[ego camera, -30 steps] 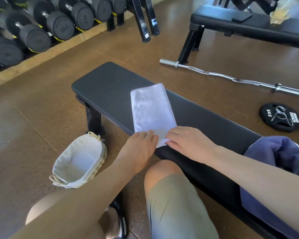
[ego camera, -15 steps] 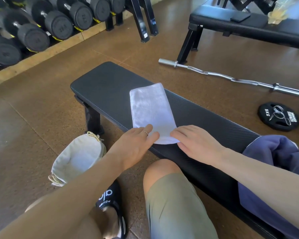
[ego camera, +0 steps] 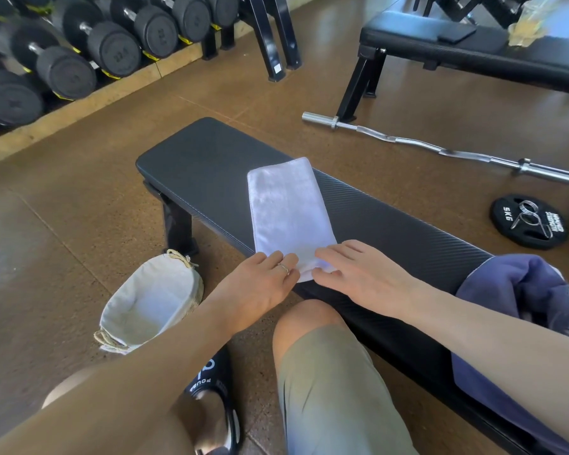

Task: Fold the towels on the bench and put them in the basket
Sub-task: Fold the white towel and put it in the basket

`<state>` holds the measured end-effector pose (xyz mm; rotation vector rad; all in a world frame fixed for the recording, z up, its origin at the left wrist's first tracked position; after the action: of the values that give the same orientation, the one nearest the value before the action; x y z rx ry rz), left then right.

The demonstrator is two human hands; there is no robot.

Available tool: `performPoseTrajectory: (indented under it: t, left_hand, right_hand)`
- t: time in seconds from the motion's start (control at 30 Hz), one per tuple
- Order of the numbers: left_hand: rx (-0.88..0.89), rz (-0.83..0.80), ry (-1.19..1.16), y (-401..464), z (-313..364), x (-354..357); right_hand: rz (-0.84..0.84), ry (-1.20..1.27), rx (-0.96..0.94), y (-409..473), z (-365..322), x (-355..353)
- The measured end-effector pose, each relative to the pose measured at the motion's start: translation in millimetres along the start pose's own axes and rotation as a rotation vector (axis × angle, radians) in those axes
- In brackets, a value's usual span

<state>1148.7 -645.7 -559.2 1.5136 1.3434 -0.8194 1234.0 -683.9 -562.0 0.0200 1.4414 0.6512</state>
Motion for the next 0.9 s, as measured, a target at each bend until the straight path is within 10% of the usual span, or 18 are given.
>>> performPoseTrajectory:
  t: [0.9]
  left_hand:
    - [-0.197, -0.028, -0.138, -20, -31, 0]
  right_hand:
    - [0.034, -0.023, 0.137, -3, 20, -11]
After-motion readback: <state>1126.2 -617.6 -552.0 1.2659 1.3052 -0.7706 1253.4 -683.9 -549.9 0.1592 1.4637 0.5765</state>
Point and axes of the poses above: each hand's wrist, its own y-axis towards the middle knuckle, its own x-axis out of the palm, z = x × y, the point moved 10 cm from there along y, towards the middle knuckle, and after that the axes turned 6 degrees about z, right-handed, at the moved point
